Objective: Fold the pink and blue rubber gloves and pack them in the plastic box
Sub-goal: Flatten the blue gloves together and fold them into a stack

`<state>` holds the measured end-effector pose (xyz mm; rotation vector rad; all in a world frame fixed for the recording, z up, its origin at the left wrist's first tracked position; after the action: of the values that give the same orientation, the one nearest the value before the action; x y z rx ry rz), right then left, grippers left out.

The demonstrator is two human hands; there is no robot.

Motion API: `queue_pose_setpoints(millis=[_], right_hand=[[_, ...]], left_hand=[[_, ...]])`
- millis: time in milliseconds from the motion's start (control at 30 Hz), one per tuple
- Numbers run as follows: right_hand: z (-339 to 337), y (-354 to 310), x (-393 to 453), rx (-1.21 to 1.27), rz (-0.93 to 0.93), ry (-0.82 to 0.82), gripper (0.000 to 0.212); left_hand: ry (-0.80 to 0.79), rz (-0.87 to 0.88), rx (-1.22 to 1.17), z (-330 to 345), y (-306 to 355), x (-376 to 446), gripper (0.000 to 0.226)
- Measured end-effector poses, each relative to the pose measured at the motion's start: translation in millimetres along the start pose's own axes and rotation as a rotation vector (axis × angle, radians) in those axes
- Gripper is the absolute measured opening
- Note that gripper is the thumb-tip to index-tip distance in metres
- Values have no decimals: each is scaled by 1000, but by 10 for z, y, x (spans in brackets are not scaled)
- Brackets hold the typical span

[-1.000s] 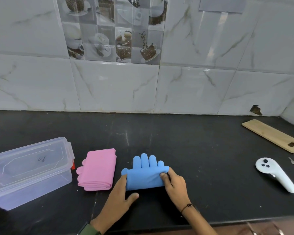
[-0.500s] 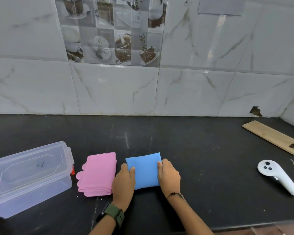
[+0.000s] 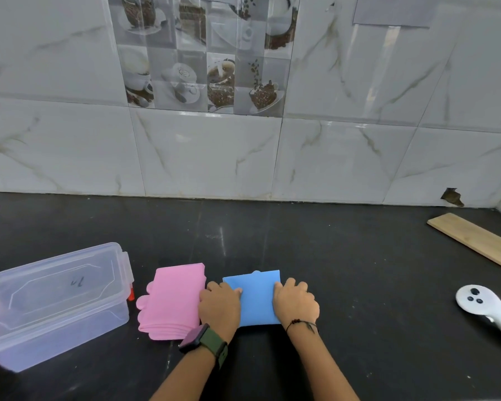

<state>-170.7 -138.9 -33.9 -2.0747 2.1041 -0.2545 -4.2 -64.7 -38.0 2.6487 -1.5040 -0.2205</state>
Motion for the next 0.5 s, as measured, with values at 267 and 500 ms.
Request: queue_pose_setpoints(millis=[267, 500], right_hand=[[229, -117, 52, 425, 31, -508, 59], [198, -580, 152, 425, -241, -684, 25]], left_hand=[[-254, -75, -471, 200, -35, -33, 40], [-238, -396, -1305, 450, -176, -530, 38]])
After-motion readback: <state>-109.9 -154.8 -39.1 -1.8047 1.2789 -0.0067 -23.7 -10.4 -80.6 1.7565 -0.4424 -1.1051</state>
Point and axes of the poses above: each hand's wrist, its own x-axis towards the middle knuckle, its own z-axis out of the palm, y = z × x, the point moved 10 cm from there along x, towards the middle knuckle, and after that the axes turned 3 degrees about z, right-handed, at the moved point
